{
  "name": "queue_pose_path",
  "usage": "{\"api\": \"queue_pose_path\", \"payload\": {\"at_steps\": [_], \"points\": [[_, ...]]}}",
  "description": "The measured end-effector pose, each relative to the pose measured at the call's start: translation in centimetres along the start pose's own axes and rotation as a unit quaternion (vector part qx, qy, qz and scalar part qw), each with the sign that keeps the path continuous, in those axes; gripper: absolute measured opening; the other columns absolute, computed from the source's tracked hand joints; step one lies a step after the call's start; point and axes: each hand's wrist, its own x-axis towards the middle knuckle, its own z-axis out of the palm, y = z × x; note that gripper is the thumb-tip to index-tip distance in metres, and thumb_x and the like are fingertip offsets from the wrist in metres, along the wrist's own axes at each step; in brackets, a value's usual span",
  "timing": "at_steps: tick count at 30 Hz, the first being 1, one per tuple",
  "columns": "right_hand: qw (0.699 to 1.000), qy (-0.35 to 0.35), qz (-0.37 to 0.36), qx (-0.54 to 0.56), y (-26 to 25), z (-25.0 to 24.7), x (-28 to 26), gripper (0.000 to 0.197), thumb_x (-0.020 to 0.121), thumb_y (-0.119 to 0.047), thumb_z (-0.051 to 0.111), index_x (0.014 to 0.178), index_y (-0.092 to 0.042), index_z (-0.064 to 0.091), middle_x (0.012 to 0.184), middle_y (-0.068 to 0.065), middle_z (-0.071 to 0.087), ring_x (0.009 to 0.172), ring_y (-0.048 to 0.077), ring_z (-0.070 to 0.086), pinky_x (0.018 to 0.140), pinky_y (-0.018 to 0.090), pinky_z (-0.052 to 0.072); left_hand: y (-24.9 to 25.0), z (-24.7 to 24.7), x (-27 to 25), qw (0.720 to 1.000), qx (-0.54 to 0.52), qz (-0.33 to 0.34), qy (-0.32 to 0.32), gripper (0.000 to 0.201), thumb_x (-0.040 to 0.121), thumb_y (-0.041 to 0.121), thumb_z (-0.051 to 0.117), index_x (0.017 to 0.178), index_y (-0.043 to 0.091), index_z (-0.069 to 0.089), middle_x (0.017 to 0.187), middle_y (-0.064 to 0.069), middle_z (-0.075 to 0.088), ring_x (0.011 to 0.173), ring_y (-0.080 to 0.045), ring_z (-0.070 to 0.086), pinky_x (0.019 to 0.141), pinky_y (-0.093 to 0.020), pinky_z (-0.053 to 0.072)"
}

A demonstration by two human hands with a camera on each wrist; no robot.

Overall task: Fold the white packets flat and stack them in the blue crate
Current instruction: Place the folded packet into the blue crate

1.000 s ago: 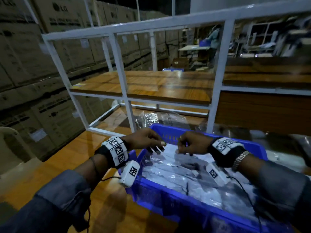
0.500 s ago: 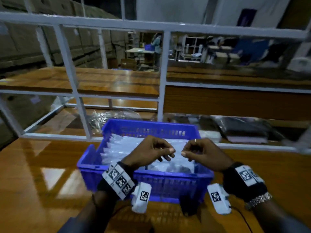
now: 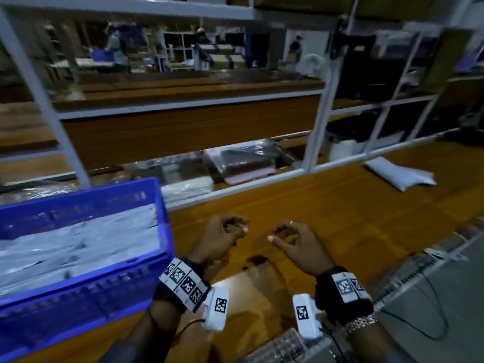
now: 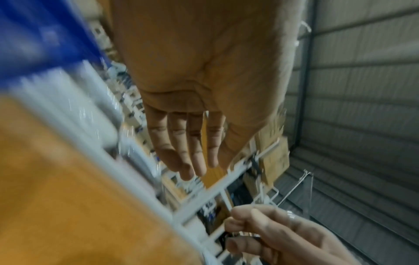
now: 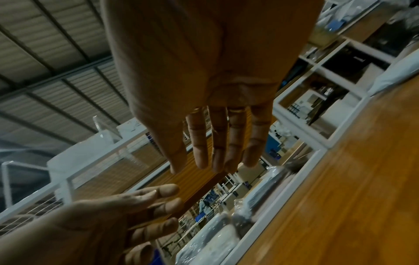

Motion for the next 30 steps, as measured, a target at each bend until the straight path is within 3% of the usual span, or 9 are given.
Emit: {"api": "queue_pose_path", "payload": {"at_steps": [3,7,12,16,21,30], "points": [[0.999,0.018,0.036,-0.002,4.5,-5.8,-1.4,0.016,0.087,-0.039,0.077,0.097,-0.029,0.069,0.097,-0.010,0.069,0.094,0.006,0.065,0.073,0.030,0.054,1.1,6.9,2.2,0.999,-0.007,-0.030,-0.029,0.014,0.092,0.019,0.074,0.104,0.025,0.076,0.102,0.002,0.075,0.087,-0.023,0.072,0.074,-0.053,0.060],[0.998,0.033,0.061,0.004,10.0,-12.5,-1.5,0.015,0.087,-0.046,0.076,0.094,-0.033,0.070,0.098,-0.015,0.069,0.095,0.001,0.064,0.080,0.034,0.057,3.3,14.7,5.7,0.995,-0.020,-0.065,-0.072,0.010,0.092,0.024,0.074,0.100,0.030,0.075,0.095,-0.002,0.075,0.070,-0.032,0.068,0.060,-0.047,0.056],[0.996,0.053,0.075,0.010,13.5,-18.3,-0.2,0.008,0.089,-0.037,0.075,0.091,-0.031,0.070,0.094,-0.014,0.070,0.091,0.001,0.063,0.078,0.031,0.055,5.5,20.9,10.1,0.993,-0.002,-0.026,-0.111,0.010,0.093,0.024,0.073,0.103,0.027,0.075,0.101,0.007,0.073,0.092,-0.030,0.071,0.075,-0.059,0.058],[0.992,0.084,0.099,0.011,16.3,-21.8,2.5,0.012,0.090,-0.035,0.075,0.097,-0.027,0.069,0.099,-0.011,0.069,0.092,0.000,0.063,0.078,0.025,0.052,6.3,23.9,15.0,0.991,0.028,-0.021,-0.126,0.011,0.095,0.022,0.071,0.103,0.027,0.075,0.103,0.006,0.073,0.093,-0.026,0.071,0.075,-0.055,0.060],[0.985,0.120,0.123,-0.016,18.5,-25.3,6.5,0.017,0.089,-0.035,0.076,0.100,-0.025,0.067,0.096,-0.007,0.068,0.090,0.008,0.064,0.077,0.029,0.054,6.5,27.0,22.9,0.990,0.029,0.021,-0.136,0.013,0.095,0.017,0.069,0.105,0.023,0.074,0.107,0.004,0.073,0.089,-0.013,0.071,0.074,-0.038,0.060],[0.970,0.169,0.143,-0.099,23.1,-33.2,13.4,0.023,0.086,-0.036,0.079,0.103,-0.030,0.065,0.094,-0.009,0.069,0.088,0.006,0.066,0.075,0.032,0.057,6.3,33.6,34.5,0.989,-0.006,0.026,-0.147,0.009,0.092,0.021,0.071,0.100,0.024,0.074,0.100,0.005,0.073,0.086,-0.010,0.071,0.073,-0.034,0.060]]}}
